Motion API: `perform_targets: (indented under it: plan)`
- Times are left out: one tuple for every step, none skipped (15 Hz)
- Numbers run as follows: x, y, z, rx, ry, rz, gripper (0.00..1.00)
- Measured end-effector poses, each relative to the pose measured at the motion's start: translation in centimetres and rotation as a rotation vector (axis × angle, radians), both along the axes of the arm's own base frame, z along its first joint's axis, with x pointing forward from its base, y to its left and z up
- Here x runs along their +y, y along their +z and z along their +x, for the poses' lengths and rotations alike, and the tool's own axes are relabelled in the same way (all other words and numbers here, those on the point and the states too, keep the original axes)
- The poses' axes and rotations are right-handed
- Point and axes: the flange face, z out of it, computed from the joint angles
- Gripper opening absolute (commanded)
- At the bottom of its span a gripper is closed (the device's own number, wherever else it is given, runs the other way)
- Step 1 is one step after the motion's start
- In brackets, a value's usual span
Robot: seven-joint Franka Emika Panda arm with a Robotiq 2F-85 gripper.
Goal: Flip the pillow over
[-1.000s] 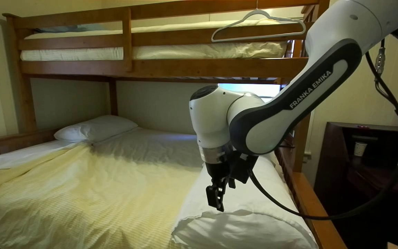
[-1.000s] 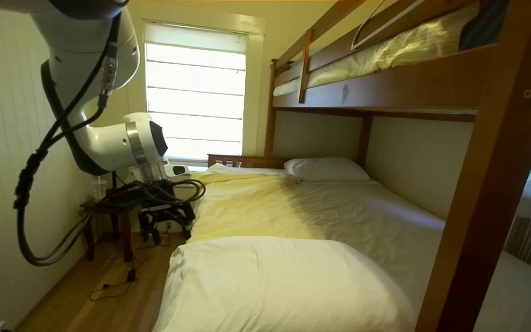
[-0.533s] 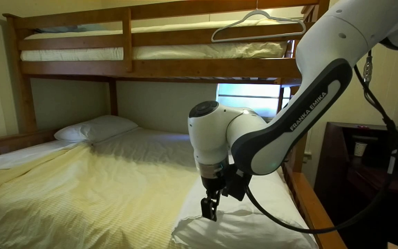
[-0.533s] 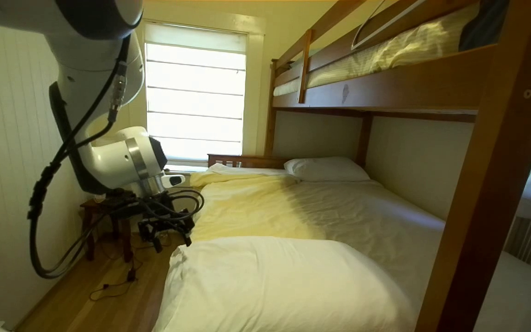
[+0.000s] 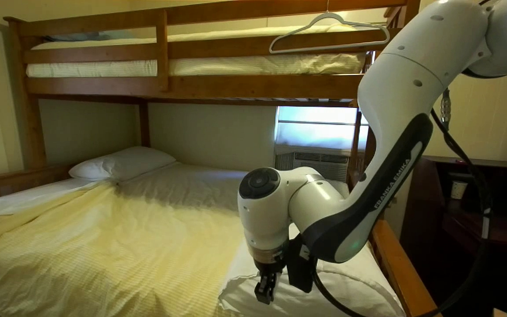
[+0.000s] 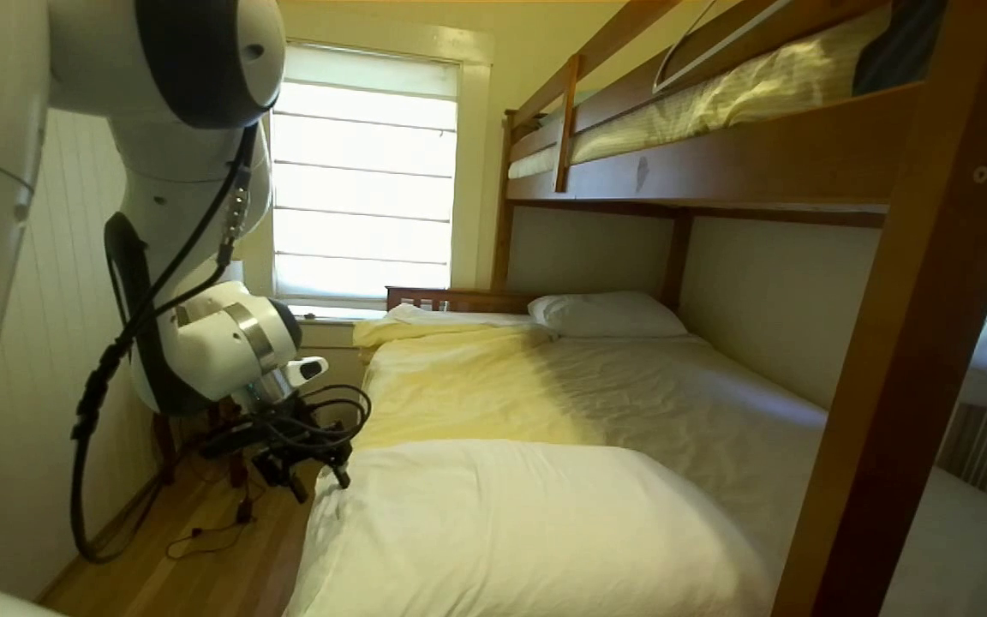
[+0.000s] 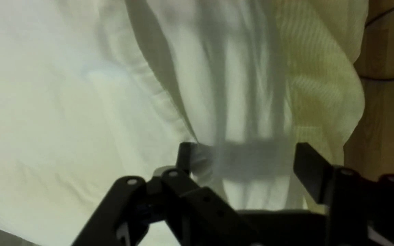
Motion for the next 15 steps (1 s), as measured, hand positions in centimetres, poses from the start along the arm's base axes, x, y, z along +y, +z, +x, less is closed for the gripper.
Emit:
perform_targets:
  plan:
    - [0.1,-0.6,-0.2,-0.01,0.021,-0.02,0.61]
    - [0.1,-1.2,-0.3,-0.02,0.041,-0.039,0.61]
    - [0.1,-1.8,-0.5,-0.031,0.062,-0.058,0.59]
    - [0.1,-2.3,-0.6,-0.041,0.083,-0.075,0.65]
    - [0.1,-2.7,-0.8,-0.052,0.104,-0.09,0.78]
    - [0.1,-3.2,-1.0,-0.061,0.122,-0.104,0.82]
    - [0.1,-3.7,-1.1,-0.067,0.135,-0.116,0.89]
    - [0.0,-4.2,-1.3,-0.07,0.146,-0.124,0.98]
    - [0.0,-4.7,-1.5,-0.07,0.155,-0.13,1.0]
    - [0.1,-5.1,-1.7,-0.069,0.161,-0.133,1.0]
    - [0.2,-5.5,-1.9,-0.069,0.166,-0.136,1.0]
    - [0.3,-5.8,-2.1,-0.068,0.171,-0.137,1.0]
    - [0.3,-6.0,-2.2,-0.066,0.175,-0.139,1.0]
    - [0.4,-6.2,-2.3,-0.064,0.178,-0.14,1.0]
    - [0.4,-6.3,-2.3,-0.064,0.18,-0.141,0.96]
